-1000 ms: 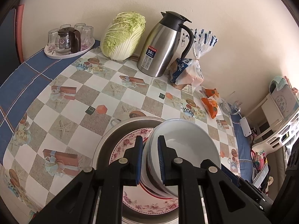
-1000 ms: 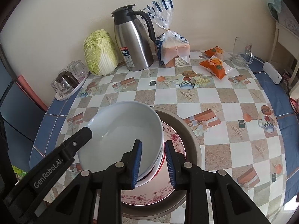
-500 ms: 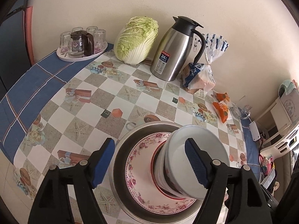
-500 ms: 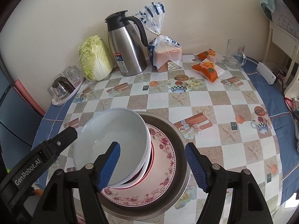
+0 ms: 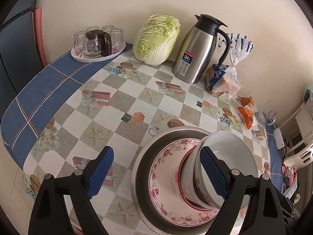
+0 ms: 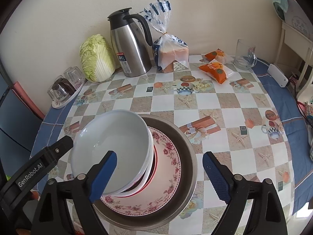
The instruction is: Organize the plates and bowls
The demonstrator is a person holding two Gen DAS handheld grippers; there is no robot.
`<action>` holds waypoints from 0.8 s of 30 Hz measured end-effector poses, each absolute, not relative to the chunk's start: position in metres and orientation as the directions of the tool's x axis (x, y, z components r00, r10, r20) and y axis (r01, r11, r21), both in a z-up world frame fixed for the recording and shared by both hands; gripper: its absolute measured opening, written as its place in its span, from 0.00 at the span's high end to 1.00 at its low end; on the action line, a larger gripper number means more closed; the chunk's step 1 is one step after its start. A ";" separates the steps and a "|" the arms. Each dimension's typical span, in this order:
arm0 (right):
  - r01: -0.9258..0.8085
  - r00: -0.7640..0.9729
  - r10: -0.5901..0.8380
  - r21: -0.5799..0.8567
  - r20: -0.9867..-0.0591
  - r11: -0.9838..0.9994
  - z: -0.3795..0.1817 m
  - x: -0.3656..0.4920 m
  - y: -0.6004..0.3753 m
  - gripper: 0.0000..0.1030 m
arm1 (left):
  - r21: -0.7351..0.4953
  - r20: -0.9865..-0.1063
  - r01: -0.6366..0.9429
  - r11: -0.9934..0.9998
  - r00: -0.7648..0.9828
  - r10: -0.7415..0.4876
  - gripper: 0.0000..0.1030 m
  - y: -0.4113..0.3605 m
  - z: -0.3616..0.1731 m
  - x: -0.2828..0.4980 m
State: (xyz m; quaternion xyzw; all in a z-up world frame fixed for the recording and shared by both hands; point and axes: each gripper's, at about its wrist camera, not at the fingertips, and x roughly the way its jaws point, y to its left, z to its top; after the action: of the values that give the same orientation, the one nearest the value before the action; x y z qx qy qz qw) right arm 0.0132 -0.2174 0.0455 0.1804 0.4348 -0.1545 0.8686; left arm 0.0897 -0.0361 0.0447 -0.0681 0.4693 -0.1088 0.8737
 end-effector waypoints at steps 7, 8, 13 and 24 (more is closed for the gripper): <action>0.422 0.578 -0.113 0.178 -0.808 0.889 0.045 0.012 -0.219 0.00 | -0.211 -0.816 0.117 0.970 0.525 -0.241 0.04 -0.033 0.042 0.092; 0.422 0.578 -0.112 0.178 -0.809 0.889 0.045 0.012 -0.218 0.00 | -0.202 -0.818 0.117 0.972 0.526 -0.233 0.04 -0.034 0.043 0.092; 0.412 0.585 -0.113 0.174 -0.803 0.895 0.046 0.012 -0.216 0.00 | -0.183 -0.819 0.121 0.976 0.531 -0.219 0.04 -0.035 0.043 0.092; 0.410 0.587 -0.113 0.174 -0.802 0.895 0.046 0.011 -0.215 0.00 | -0.150 -0.811 0.129 0.980 0.552 -0.196 0.04 -0.038 0.047 0.091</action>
State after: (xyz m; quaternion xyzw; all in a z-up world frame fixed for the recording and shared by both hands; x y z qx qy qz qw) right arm 0.0114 -0.2155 0.0463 0.1731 0.4290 -0.1498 0.8738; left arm 0.0907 -0.0377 0.0474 -0.0364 0.4644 -0.0923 0.8801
